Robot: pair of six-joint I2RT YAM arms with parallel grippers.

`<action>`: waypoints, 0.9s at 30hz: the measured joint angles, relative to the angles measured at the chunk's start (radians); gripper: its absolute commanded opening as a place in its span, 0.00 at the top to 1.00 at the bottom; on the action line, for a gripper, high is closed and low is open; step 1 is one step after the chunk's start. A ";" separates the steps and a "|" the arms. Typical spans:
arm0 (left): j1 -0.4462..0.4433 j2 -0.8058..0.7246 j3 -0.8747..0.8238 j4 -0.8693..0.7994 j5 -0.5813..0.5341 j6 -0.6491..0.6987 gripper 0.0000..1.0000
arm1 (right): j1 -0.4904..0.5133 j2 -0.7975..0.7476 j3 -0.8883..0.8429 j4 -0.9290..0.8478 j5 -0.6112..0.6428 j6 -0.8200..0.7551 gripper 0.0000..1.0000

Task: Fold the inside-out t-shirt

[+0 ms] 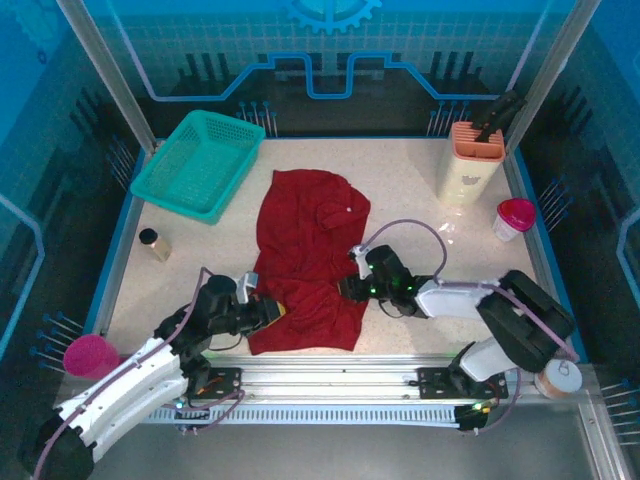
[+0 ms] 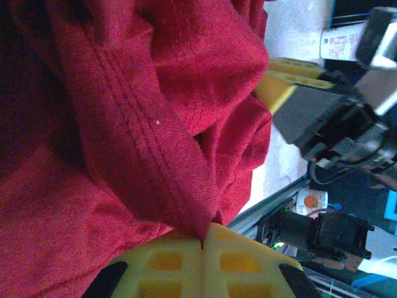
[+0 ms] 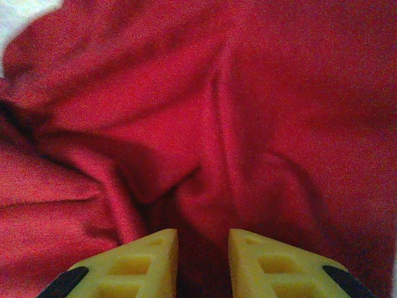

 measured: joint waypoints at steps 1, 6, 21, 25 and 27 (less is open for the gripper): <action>0.000 0.006 0.000 0.001 0.003 0.000 0.89 | 0.006 -0.040 0.003 -0.017 -0.001 -0.054 0.68; -0.001 0.043 0.000 -0.023 0.014 -0.016 0.64 | 0.105 -0.155 0.098 -0.085 -0.150 -0.490 0.67; 0.240 0.039 0.026 -0.224 -0.079 -0.040 0.51 | 0.313 0.288 0.463 -0.253 -0.144 -0.943 0.63; 0.261 0.114 0.050 -0.186 -0.079 0.005 0.49 | 0.317 0.345 0.496 -0.289 -0.072 -0.954 0.66; 0.262 0.192 0.093 -0.176 -0.075 0.042 0.49 | 0.317 0.360 0.497 -0.310 -0.048 -0.957 0.74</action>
